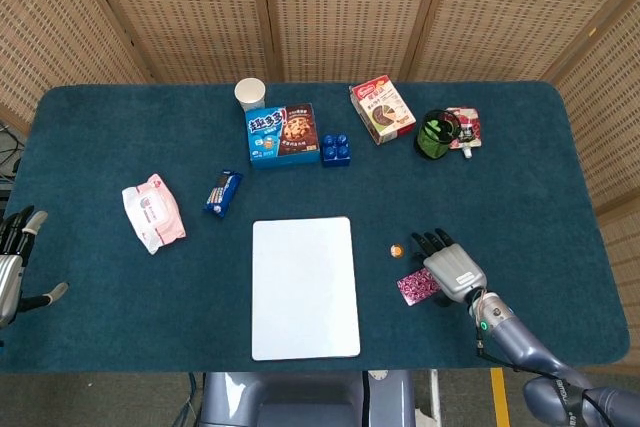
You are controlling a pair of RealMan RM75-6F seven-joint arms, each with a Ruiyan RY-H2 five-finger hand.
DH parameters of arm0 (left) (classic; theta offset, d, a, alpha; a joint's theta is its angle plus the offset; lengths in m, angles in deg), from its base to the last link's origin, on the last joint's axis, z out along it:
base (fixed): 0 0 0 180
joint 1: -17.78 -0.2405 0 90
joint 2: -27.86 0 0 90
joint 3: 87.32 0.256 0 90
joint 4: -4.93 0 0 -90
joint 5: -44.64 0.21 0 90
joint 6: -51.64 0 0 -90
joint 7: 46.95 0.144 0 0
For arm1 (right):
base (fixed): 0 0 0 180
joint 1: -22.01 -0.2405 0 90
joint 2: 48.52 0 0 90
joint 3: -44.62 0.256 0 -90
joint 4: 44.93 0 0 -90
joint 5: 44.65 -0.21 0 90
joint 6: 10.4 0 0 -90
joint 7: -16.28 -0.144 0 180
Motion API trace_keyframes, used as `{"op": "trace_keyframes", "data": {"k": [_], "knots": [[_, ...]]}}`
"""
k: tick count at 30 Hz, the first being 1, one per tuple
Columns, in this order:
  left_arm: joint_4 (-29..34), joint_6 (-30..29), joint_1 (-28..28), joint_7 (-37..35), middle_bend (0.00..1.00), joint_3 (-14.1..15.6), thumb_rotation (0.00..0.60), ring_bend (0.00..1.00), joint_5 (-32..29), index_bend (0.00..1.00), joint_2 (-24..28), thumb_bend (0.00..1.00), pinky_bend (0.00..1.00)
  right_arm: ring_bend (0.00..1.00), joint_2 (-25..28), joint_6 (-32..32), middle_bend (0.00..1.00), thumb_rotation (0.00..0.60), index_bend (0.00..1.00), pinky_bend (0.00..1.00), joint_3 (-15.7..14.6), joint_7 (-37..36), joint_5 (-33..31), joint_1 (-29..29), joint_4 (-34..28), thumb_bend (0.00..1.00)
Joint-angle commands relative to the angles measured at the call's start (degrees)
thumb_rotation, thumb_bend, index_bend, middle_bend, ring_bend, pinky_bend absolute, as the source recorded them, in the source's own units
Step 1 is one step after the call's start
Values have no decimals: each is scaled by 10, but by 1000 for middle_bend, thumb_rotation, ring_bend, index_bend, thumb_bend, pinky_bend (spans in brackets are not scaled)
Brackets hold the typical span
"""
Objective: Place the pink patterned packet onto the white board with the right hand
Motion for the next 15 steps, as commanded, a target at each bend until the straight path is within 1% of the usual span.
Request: {"op": "trace_keyframes", "data": {"k": [1,11,15], "knots": [[0,0,0,0,0,0,600,0,0,0,0,0,0,0,-7,2,0,600,248,0,-5,6,-2,-4,5,206],[0,0,0,-2,0,0,600,0,-1,0,0,0,0,0,-22,5,0,600,274,0,-16,18,-5,-14,13,207],[0,1,1,-5,0,0,600,0,-2,0,1,0,0,0,-28,6,0,600,321,0,-19,20,-11,-17,19,208]]}}
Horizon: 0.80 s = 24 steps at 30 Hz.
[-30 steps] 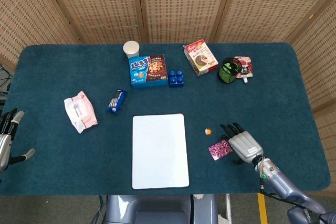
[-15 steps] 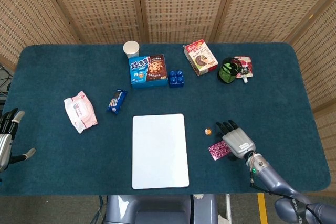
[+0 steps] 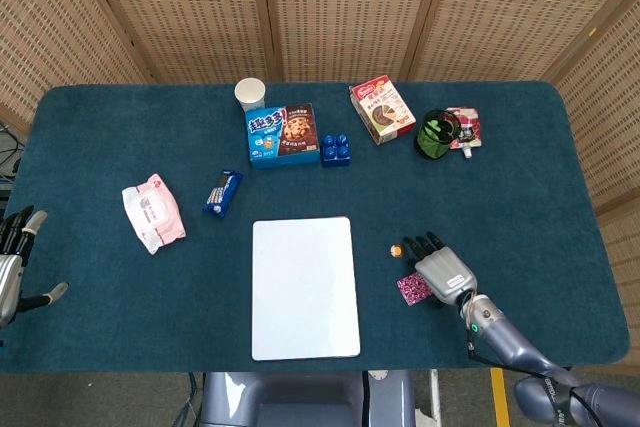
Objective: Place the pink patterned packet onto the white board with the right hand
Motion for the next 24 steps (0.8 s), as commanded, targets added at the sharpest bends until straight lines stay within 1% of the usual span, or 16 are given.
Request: {"op": "trace_keyframes", "data": {"k": [1,9,15,20,24], "knots": [[0,0,0,-1,0,0,600,0,0,0,0,0,0,0,-3,1,0,600,337,0,-2,0,-2,-2,3,208],[0,1,0,-4,0,0,600,0,-1,0,2,0,0,0,-17,11,0,600,463,0,-14,-18,17,-3,26,258],[0,1,0,-5,0,0,600,0,-1,0,2,0,0,0,-19,21,0,600,472,0,-18,-42,31,-3,30,260],[0,2,1,-5,0,0,600,0,-3,0,3,0,0,0,-9,26,0,600,472,0,-11,-53,31,-8,9,260],[0,4,2,-7,0,-1,600,0,-6,0,3,0,0,0,9,20,0,600,472,0,11,-61,13,-23,-36,260]]}}
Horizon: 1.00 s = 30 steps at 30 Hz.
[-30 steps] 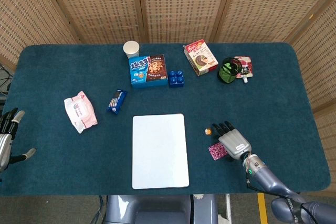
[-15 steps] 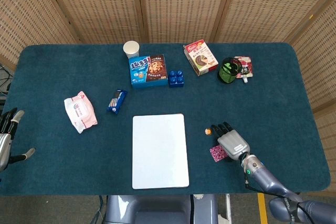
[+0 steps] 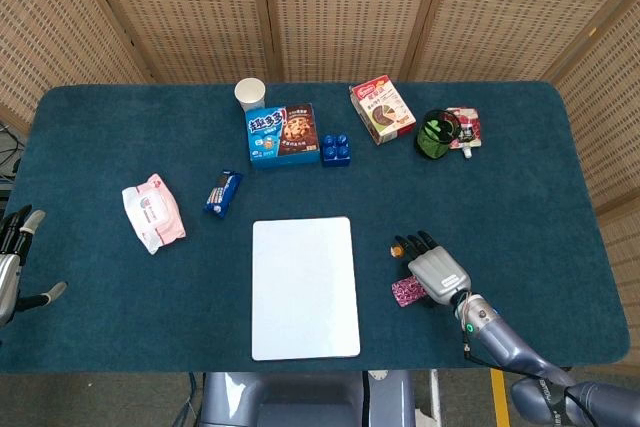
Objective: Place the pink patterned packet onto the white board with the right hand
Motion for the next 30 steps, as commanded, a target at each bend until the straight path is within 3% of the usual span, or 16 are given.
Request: {"op": "trace_keyframes", "data": {"k": [1,9,16,23,26,28,30], "knots": [[0,2,1,-1,0,0,600,0,-1,0,0,0,0,0,18,-8,0,600,472,0,24,-4,-23,-18,-41,260],[-2,8,3,-10,0,-3,600,0,-8,0,4,0,0,0,-4,-30,0,600,472,0,69,69,-132,-84,-88,260],[-6,18,6,-28,0,-7,600,0,-17,0,9,0,0,0,-97,-2,0,600,472,0,86,164,-313,-169,-76,260],[-10,29,8,-46,0,-9,600,0,-25,0,16,0,0,0,-193,74,0,600,461,0,100,212,-405,-221,-47,260],[-11,31,9,-53,0,-8,600,0,-24,0,18,0,0,0,-221,98,0,600,313,0,104,217,-416,-231,-27,170],[-12,31,8,-59,0,-10,600,0,-25,0,20,0,0,0,-230,109,0,600,157,0,103,226,-430,-236,-20,63],[-12,31,9,-62,0,-10,600,0,-26,0,21,0,0,0,-230,117,0,600,102,0,102,235,-440,-239,-20,36]]}}
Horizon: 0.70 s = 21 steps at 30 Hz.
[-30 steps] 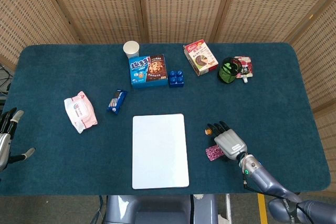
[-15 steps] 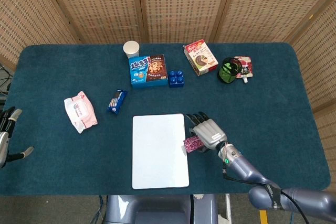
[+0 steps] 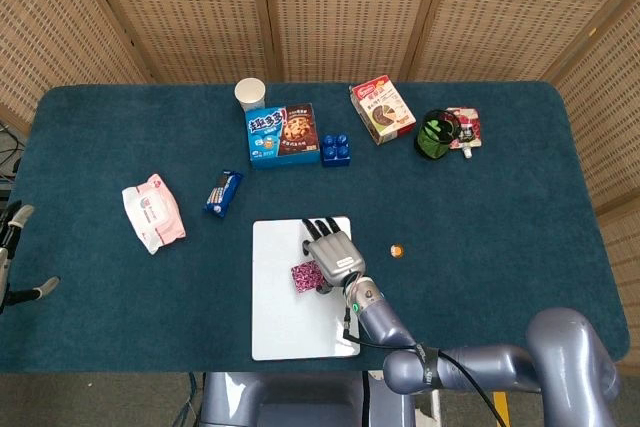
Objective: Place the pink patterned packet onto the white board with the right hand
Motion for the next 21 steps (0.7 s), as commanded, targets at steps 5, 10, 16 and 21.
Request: {"op": "trace_keyframes", "data": {"k": [5,10,16,21], "knots": [[-4,5,2,-6,0,1,600,0,1,0,2,0,0,0,19,33,0,600,94,0,4,23,-20,-7,-21,46],[-3,4,2,-3,0,1,600,0,1,0,0,0,0,0,70,45,0,600,127,0,-9,21,-2,6,-54,138],[0,3,3,9,0,4,600,0,4,0,-3,0,0,0,117,42,0,600,306,0,-37,-17,30,40,-52,314],[4,1,3,21,0,5,600,0,5,0,-7,0,0,0,135,22,0,600,338,0,-57,-67,53,69,-18,328]]}}
